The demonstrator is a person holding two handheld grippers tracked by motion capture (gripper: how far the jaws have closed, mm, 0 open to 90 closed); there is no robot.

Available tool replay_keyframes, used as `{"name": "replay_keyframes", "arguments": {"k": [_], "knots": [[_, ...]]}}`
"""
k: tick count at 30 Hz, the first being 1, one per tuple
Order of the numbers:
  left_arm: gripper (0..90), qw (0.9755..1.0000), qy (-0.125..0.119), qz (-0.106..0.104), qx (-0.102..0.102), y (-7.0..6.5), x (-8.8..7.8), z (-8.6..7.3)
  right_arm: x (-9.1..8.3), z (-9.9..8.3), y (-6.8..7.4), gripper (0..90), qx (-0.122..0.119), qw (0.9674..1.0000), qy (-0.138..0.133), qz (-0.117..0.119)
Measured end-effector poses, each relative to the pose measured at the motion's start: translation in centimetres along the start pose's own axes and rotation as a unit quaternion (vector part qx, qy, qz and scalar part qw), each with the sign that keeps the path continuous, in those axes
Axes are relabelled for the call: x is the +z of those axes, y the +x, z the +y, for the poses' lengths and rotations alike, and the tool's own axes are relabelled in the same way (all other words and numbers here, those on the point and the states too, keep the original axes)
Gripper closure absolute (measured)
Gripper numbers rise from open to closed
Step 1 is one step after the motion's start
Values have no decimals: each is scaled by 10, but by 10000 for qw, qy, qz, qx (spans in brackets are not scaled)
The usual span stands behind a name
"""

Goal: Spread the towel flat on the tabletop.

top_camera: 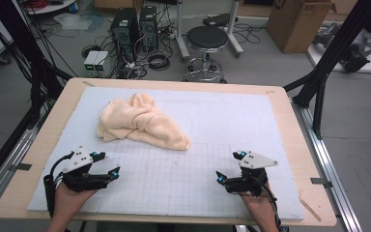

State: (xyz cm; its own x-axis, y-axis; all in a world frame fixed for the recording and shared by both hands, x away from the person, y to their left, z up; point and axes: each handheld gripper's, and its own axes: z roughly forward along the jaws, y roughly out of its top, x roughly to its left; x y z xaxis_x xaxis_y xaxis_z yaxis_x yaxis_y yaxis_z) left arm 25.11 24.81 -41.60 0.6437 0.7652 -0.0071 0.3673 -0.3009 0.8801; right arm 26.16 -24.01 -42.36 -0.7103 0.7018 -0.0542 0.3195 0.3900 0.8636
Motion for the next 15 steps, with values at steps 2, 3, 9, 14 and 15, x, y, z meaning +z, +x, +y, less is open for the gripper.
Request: {"name": "replay_keyframes", "arguments": {"k": [2,3,9,14,15], "knots": [[247,10000,-6,15,-10,1,1,0,0,0,0,108,6,10000,27,1],[247,10000,-6,15,-10,1,1,0,1,0,-1,108,3,10000,25,1],[247,10000,2,25,18,1,0,-1,0,0,0,108,9,10000,18,1],[247,10000,-5,16,45,0,0,-1,-1,0,0,108,-27,10000,-28,0],[247,10000,-14,24,36,-1,0,-2,-1,0,1,108,5,10000,-28,13]]}}
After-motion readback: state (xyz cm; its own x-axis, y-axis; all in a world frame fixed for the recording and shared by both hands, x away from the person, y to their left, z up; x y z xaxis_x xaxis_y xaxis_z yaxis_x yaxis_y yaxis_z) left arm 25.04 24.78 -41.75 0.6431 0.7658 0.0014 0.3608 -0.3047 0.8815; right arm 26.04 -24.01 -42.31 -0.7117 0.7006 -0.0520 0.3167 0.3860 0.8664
